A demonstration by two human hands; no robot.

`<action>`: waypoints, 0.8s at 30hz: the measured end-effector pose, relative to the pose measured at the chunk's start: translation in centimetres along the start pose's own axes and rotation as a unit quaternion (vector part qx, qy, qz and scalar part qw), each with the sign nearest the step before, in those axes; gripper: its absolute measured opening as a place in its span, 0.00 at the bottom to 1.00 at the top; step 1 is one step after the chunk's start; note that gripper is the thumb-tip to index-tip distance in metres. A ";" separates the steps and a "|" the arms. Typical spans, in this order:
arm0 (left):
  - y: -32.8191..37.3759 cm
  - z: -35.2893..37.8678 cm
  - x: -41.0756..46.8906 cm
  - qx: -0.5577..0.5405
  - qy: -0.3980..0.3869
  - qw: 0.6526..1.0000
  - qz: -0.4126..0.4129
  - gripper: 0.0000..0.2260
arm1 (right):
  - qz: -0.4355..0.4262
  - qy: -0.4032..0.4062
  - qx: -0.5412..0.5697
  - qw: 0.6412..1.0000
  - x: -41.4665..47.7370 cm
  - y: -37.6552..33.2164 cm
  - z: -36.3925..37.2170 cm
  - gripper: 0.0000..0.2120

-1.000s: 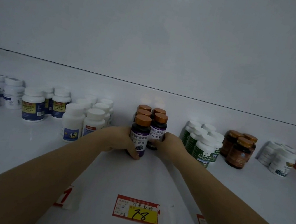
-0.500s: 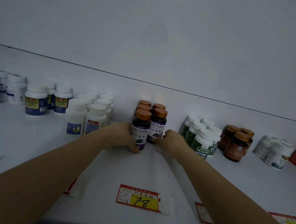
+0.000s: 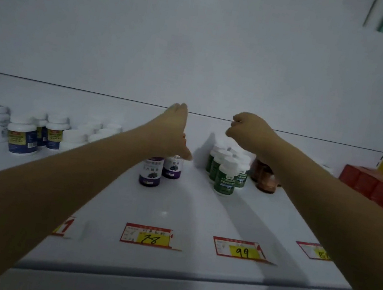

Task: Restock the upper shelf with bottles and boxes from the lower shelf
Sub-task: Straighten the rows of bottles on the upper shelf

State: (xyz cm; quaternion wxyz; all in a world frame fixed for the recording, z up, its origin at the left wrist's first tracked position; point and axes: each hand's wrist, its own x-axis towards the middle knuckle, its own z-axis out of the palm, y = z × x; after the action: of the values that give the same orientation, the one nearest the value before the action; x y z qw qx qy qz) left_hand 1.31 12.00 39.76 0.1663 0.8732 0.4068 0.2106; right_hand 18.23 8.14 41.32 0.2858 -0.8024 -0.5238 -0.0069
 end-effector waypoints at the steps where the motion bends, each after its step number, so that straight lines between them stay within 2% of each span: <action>1: 1.1 0.8 0.1 -0.005 -0.003 1.000 0.013 0.48 | 0.006 0.008 -0.010 1.000 0.0 1.1 -0.5 0.21; 3: 2.8 3.0 0.4 -0.002 -0.042 0.999 0.005 0.45 | 0.027 -0.004 -0.031 0.999 -0.2 3.8 -0.7 0.20; 7: 3.7 8.5 2.0 -0.052 -0.112 0.989 -0.078 0.35 | 0.069 -0.074 -0.050 0.994 -0.6 9.5 1.2 0.15; 11: 3.7 12.2 4.0 -0.114 -0.110 0.975 -0.156 0.40 | 0.044 -0.141 -0.077 0.986 -0.1 13.0 2.9 0.05; 17: 5.1 14.9 4.9 -0.129 -0.048 0.982 -0.128 0.34 | 0.026 -0.178 -0.065 0.982 0.7 14.6 4.4 0.19; 21: 5.3 15.6 5.6 -0.086 -0.036 0.990 -0.108 0.22 | 0.011 -0.180 -0.049 0.982 0.7 14.8 4.6 0.19; 24: 5.1 15.7 6.0 -0.061 -0.031 0.992 -0.104 0.20 | -0.001 -0.180 -0.049 0.982 0.6 14.5 4.6 0.17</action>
State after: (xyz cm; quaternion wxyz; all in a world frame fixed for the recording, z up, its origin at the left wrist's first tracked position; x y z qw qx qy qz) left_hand 15.98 11.65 30.05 0.2531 0.8207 0.4760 0.1893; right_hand 29.40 6.60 31.14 0.1470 -0.8030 -0.5666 0.1119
